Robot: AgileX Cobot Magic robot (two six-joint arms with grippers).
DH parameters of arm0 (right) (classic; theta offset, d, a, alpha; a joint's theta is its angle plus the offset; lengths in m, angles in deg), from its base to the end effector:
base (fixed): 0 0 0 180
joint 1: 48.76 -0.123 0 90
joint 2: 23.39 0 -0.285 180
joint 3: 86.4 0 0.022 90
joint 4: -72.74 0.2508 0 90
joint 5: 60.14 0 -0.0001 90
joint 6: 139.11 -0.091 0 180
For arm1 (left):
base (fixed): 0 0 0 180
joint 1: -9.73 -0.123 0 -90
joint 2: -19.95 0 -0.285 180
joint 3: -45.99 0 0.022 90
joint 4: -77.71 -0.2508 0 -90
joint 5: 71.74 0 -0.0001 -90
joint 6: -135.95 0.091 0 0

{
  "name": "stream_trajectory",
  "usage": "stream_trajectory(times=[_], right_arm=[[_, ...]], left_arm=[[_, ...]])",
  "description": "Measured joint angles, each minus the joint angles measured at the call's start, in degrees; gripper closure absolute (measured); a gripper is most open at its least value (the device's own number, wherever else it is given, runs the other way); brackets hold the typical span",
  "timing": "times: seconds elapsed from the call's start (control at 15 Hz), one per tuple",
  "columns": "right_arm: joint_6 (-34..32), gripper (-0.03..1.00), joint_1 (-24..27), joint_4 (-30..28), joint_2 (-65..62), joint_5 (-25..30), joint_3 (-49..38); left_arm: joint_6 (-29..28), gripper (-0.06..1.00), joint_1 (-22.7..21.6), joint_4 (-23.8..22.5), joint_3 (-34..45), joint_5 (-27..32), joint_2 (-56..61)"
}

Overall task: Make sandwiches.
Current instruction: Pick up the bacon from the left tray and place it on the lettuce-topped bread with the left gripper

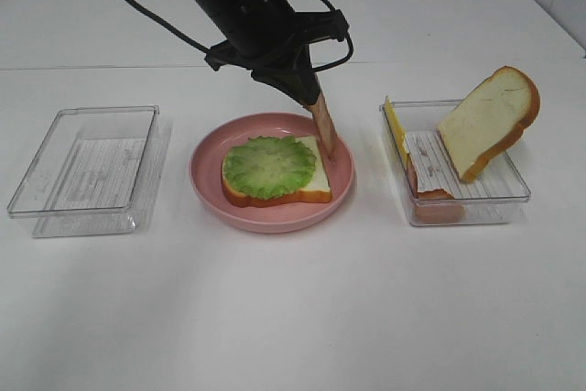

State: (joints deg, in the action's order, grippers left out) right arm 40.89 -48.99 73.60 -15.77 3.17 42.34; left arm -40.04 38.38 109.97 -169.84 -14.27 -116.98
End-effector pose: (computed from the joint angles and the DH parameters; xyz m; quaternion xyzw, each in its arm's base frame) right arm -0.0022 0.0012 0.2607 -0.0020 0.8754 0.0085 0.4833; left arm 0.4138 -0.2728 0.2178 0.1663 0.9348 -0.2901 0.1195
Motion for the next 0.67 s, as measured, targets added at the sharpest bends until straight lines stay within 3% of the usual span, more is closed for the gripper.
stream_trajectory(times=[0.4, 0.53, 0.67], right_arm=[[0.0, 0.01, 0.0, 0.0, 0.0, 0.0, 0.0], [0.0, 0.01, 0.0, 0.0, 0.0, 0.0, 0.0], [0.0, 0.01, 0.0, 0.0, 0.0, 0.0, 0.0]], left_arm=[[0.0, 0.94, 0.1, 1.7, -0.1, -1.8, -3.4], [0.0, 0.94, 0.1, -0.1, -0.1, -1.6, -3.5], [-2.3, 0.94, 0.1, -5.4, -0.1, -0.1, -3.5]])
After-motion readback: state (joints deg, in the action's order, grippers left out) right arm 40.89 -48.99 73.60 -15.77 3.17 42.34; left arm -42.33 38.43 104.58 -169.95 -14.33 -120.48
